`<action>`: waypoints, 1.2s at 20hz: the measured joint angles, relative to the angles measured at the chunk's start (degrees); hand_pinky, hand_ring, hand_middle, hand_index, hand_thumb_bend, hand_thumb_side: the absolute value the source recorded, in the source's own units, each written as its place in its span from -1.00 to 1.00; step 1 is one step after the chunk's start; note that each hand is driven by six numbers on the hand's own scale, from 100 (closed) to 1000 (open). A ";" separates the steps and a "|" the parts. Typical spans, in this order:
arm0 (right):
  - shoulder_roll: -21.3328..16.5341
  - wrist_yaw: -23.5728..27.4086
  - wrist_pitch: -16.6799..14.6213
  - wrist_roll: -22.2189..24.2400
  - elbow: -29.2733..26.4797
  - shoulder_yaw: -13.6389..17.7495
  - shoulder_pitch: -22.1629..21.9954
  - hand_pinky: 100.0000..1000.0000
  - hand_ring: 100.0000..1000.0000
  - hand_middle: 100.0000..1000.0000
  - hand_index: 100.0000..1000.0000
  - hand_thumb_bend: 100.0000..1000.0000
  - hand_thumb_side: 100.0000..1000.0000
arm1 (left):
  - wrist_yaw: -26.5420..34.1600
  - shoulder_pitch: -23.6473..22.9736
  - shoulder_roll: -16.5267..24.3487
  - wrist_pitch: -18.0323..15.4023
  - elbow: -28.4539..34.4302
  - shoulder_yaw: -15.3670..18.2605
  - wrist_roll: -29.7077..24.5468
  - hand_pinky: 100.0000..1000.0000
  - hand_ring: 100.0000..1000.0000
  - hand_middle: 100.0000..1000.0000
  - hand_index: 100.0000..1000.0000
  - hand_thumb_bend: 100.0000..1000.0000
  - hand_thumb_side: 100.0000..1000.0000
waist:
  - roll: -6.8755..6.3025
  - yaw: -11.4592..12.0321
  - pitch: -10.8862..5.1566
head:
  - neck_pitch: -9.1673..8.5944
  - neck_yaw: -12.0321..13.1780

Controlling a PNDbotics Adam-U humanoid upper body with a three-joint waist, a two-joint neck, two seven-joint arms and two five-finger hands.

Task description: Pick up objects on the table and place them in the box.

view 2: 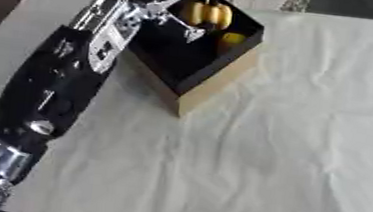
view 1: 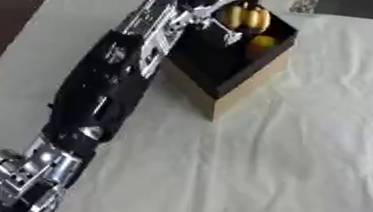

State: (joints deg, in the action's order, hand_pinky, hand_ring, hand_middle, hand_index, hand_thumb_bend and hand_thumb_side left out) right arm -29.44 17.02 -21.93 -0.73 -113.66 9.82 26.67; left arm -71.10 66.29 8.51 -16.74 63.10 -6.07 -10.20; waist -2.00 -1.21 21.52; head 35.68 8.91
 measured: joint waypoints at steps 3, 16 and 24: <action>0.01 0.00 0.05 0.05 0.00 0.00 -0.05 0.84 0.79 0.29 0.57 -1.00 -0.54 | -1.28 -0.53 -0.06 0.11 -0.30 -0.07 0.10 0.58 0.50 0.36 0.66 -0.36 -0.92 | 0.00 0.09 0.01 | 0.00 -0.05; 0.03 -0.07 0.24 0.23 0.00 0.00 -0.88 0.83 0.79 0.29 0.57 -1.00 -0.53 | -5.70 -1.28 0.10 -0.81 1.44 0.53 -0.66 0.88 0.91 0.67 0.84 -0.21 -0.27 | -0.03 0.75 0.01 | 0.18 -0.96; -1.05 -0.62 -0.49 -0.60 0.00 0.57 -1.71 0.82 0.78 0.30 0.57 -1.00 -0.59 | 24.58 -4.04 10.31 8.48 22.96 4.92 8.57 0.63 0.56 0.44 0.70 -0.68 -0.25 | -0.90 2.70 -0.25 | 1.29 -4.09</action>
State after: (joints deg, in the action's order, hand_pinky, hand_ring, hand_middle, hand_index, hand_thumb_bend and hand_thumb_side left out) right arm -30.49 16.40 -22.42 -1.34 -113.66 10.39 24.96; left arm -46.52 62.25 18.83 -8.26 86.05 -1.15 -1.63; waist -2.90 1.49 21.28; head 36.97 4.82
